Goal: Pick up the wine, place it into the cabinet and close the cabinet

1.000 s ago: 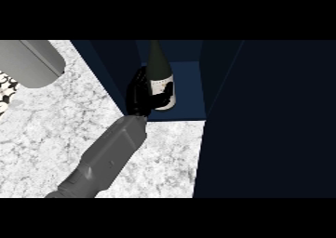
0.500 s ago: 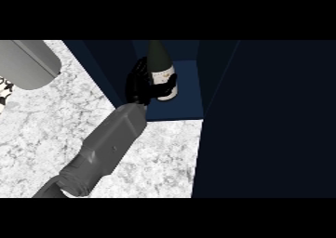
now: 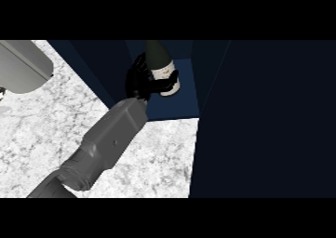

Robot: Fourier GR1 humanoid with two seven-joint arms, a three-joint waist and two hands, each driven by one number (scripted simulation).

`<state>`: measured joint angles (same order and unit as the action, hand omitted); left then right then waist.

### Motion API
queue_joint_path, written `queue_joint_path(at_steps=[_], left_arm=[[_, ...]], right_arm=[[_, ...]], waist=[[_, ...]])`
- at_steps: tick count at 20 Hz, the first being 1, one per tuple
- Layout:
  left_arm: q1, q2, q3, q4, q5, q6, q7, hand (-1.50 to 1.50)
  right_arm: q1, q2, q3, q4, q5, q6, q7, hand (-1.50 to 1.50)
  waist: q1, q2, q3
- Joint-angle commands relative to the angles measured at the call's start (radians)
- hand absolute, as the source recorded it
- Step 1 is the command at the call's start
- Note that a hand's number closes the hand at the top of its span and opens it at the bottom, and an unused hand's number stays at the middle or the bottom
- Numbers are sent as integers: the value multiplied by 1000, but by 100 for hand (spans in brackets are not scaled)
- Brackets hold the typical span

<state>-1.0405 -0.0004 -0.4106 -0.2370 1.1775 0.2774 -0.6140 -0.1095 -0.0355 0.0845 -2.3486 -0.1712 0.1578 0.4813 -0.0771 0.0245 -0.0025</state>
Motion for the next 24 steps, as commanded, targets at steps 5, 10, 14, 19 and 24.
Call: queue_joint_path(at_steps=[5,10,14,19,24], left_arm=[[27,0,-36,-22,49,-8,-31,150],[34,0,-96,-64,87,22,-15,150],[61,0,-165,-143,126,80,-28,150],[92,0,-190,-179,205,103,-89,150],[93,0,-196,-176,276,124,-141,-150]], right_arm=[[-4,19,48,34,33,10,-43,-150],[-33,21,61,17,32,-7,7,-150],[15,20,42,33,6,19,-49,-150],[-59,11,32,53,-4,9,-6,-150],[-35,10,29,62,0,20,-33,-150]], waist=[[-33,5,1],[-35,3,0],[-43,0,2],[-62,8,0],[-70,11,1]])
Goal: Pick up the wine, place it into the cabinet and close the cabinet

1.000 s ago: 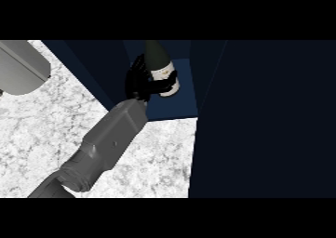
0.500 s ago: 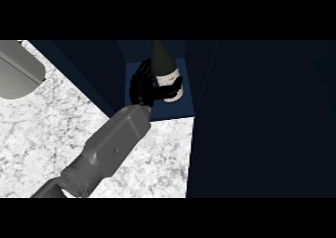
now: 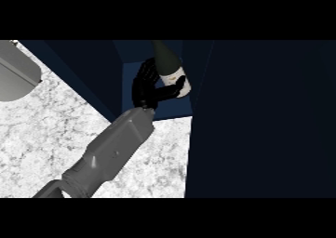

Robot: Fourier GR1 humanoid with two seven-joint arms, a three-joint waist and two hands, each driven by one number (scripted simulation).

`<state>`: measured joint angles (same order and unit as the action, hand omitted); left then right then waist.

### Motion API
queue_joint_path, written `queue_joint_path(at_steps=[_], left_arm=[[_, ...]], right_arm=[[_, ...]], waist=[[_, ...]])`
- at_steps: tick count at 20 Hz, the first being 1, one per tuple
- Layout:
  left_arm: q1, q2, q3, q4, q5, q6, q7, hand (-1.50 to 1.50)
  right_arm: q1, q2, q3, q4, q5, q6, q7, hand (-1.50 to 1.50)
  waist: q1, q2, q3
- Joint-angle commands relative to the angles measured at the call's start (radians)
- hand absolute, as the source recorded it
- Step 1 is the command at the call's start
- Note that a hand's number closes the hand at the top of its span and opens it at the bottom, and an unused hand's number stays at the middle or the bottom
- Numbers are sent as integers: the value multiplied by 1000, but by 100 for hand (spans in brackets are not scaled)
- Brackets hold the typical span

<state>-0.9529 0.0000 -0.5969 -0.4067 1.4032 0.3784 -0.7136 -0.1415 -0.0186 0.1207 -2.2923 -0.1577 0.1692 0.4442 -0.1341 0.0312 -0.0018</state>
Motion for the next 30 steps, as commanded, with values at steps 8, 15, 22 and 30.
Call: queue_joint_path(at_steps=[8,15,22,30], left_arm=[[-3,0,-51,11,127,26,-67,-150],[-66,0,-153,66,86,127,-59,-150],[-121,0,-186,114,57,68,-56,-150],[-70,0,-209,24,101,106,-144,-150]], right_arm=[[11,4,12,-13,-3,4,-5,-150],[36,4,16,11,15,16,-43,-150],[3,-5,-17,1,-20,5,-5,-150],[40,-10,1,-45,-16,6,16,-150]], waist=[[-1,2,0],[7,-1,1],[29,-2,1],[38,-10,1]])
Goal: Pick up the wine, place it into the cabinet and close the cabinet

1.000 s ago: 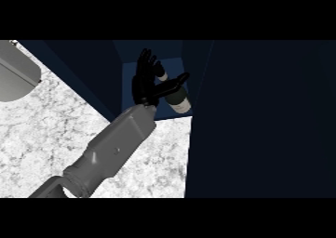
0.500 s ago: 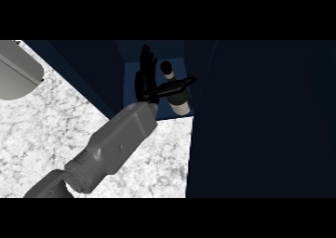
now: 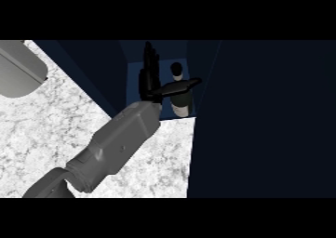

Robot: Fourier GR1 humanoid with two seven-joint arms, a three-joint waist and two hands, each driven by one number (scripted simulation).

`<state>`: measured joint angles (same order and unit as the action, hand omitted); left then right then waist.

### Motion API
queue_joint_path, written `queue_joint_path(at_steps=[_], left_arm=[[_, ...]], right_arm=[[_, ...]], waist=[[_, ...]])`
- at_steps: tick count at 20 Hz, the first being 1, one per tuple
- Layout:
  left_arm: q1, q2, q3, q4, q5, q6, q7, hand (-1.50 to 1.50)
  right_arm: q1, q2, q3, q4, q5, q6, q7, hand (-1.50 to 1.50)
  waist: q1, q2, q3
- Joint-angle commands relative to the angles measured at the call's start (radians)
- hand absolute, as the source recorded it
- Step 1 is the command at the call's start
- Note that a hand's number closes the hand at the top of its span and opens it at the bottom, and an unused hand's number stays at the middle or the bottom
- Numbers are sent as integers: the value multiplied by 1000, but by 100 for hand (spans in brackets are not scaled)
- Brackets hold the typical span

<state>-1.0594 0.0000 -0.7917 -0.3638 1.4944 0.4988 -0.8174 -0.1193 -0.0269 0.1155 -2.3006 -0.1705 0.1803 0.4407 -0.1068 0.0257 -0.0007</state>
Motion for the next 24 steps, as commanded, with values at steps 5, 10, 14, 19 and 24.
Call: queue_joint_path(at_steps=[5,10,14,19,24], left_arm=[[14,0,-35,-77,35,-6,-36,-150],[70,0,-83,-152,52,-17,-60,-150],[90,0,-134,-216,57,22,-84,-150],[120,0,-132,-159,24,-43,-97,-150],[211,0,-173,-308,4,54,-182,-150]], right_arm=[[-10,-9,-46,9,-27,-4,3,-150],[68,25,82,-19,63,-60,-28,-150],[0,-33,-95,-4,-73,-8,25,-150],[29,12,23,6,55,-35,0,-150],[-12,-13,-38,-50,-6,-53,83,-150]], waist=[[28,-7,0],[42,-13,0],[51,-15,1],[71,-18,0],[77,-21,0]])
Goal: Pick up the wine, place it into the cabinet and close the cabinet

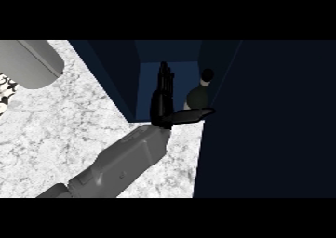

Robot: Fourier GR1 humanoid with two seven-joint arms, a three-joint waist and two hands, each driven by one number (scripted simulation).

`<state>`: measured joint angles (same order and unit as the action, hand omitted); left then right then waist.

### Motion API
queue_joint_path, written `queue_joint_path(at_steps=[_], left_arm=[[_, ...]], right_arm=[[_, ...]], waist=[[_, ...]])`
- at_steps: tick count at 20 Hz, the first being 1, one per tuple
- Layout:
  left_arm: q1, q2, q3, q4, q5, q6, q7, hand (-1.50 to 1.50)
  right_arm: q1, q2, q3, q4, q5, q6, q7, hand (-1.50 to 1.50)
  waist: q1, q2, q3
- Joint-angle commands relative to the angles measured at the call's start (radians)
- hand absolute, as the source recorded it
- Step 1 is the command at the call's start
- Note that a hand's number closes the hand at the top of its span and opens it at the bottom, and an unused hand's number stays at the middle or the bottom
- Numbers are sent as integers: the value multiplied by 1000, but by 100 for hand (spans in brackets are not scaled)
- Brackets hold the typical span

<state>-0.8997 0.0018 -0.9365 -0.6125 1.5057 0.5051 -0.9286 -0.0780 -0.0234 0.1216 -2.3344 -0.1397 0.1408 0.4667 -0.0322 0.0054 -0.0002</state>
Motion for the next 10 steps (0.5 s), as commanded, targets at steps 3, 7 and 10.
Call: queue_joint_path(at_steps=[3,7,10], left_arm=[[85,-2,13,-127,-96,74,-34,-150],[196,58,21,-200,-168,29,-40,-150],[199,56,43,-289,-240,100,2,-150]], right_arm=[[-39,-2,-2,5,24,-25,42,-150],[-44,-43,-96,-43,-59,-14,83,-150],[-11,-17,-40,6,-3,-7,20,-150]], waist=[[32,-8,0],[38,-9,0],[36,-8,1]])
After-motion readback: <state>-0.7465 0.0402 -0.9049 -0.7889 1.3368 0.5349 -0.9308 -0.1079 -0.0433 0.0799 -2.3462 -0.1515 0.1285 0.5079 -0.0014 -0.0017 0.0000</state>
